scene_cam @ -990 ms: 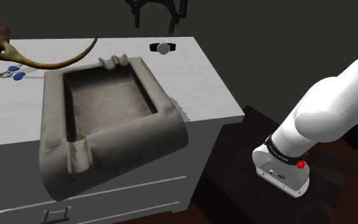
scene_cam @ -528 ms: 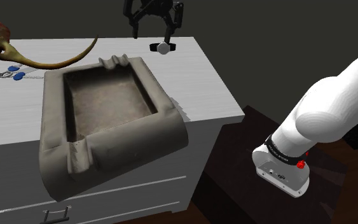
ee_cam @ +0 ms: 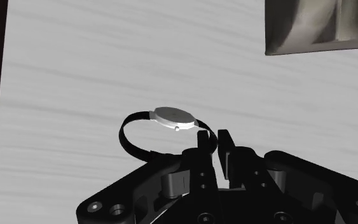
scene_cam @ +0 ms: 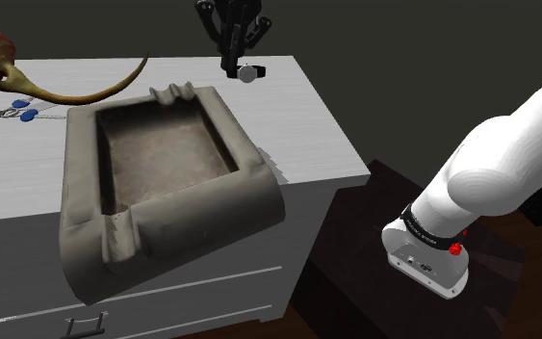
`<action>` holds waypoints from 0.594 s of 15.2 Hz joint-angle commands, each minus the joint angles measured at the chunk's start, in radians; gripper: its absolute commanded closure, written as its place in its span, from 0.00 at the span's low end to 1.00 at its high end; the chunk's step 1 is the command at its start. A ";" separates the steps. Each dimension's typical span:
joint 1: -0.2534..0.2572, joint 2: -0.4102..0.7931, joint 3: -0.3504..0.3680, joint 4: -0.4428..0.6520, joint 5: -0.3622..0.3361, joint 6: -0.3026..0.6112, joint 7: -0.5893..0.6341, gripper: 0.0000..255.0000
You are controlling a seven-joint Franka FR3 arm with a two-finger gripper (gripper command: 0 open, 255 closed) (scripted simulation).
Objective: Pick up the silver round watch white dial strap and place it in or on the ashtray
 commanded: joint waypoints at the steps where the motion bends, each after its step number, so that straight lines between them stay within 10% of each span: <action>1: -0.002 0.005 -0.002 0.000 -0.001 0.000 -0.002 1.00; 9: -0.004 0.007 -0.003 0.038 -0.004 -0.035 0.009 1.00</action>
